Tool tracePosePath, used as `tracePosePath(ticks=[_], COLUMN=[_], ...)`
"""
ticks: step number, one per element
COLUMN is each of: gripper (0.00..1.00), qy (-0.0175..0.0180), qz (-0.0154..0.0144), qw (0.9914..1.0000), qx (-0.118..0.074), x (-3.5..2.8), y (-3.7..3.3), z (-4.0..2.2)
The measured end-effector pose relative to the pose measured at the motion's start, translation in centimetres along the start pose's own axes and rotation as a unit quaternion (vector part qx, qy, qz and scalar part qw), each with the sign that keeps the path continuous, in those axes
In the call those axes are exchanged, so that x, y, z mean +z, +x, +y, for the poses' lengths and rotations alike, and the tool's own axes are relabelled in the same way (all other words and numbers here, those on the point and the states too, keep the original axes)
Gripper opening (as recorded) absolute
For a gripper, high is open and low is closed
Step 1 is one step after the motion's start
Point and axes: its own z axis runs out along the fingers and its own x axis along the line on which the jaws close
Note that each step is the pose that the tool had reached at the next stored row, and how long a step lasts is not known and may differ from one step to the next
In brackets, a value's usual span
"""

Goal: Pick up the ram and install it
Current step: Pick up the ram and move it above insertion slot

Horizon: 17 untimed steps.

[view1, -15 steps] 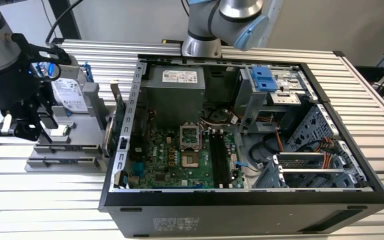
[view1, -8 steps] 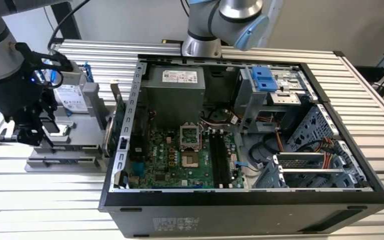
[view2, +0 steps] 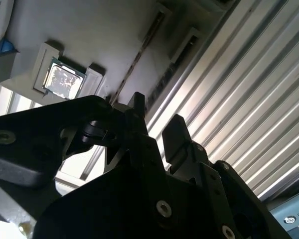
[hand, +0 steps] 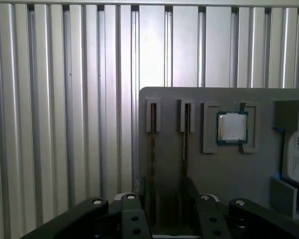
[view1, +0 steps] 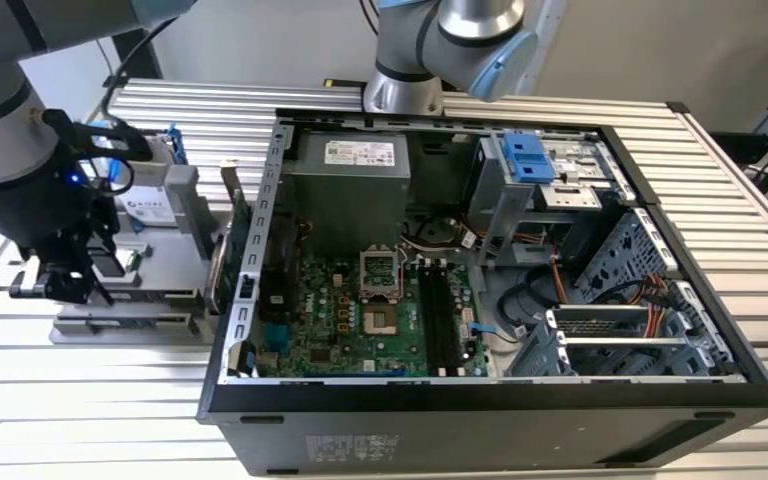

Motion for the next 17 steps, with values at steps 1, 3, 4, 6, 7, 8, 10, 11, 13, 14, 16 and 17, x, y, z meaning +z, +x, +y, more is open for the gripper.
tracePosePath(ticks=[1,3,4,6,7,8,10,11,13,14,16,17], gripper=[1.00,1.00,1.00,1.00,1.00,1.00,1.00,1.00,1.00,1.00,1.00,1.00], qy=[0.0000,0.0000,0.0000,-0.0001,-0.0001,-0.0002,-0.0003,-0.0003,-0.0007,-0.0007,-0.0009,-0.0010], qz=[-0.0001,0.0000,0.0000,0.0001,0.0002,0.0003,0.0005,0.0006,0.0010,0.0011,0.0014,0.0015], qw=[1.00000,1.00000,1.00000,1.00000,1.00000,1.00000,0.99999,0.99999,0.99998,0.99997,0.99996,0.99995], qx=[0.000,0.000,-0.001,-0.001,-0.002,-0.002,-0.003,-0.004,-0.006,-0.007,-0.009,-0.009], x=[0.20,0.54,0.73,1.09,1.27,1.44,1.79,1.96,2.27,2.43,2.76,2.93], y=[0.01,0.01,0.02,0.03,0.03,0.04,0.05,0.05,0.06,0.06,0.07,0.08], z=[0.00,0.00,0.00,0.00,0.00,0.00,0.00,-0.01,-0.02,-0.03,-0.05,-0.05])
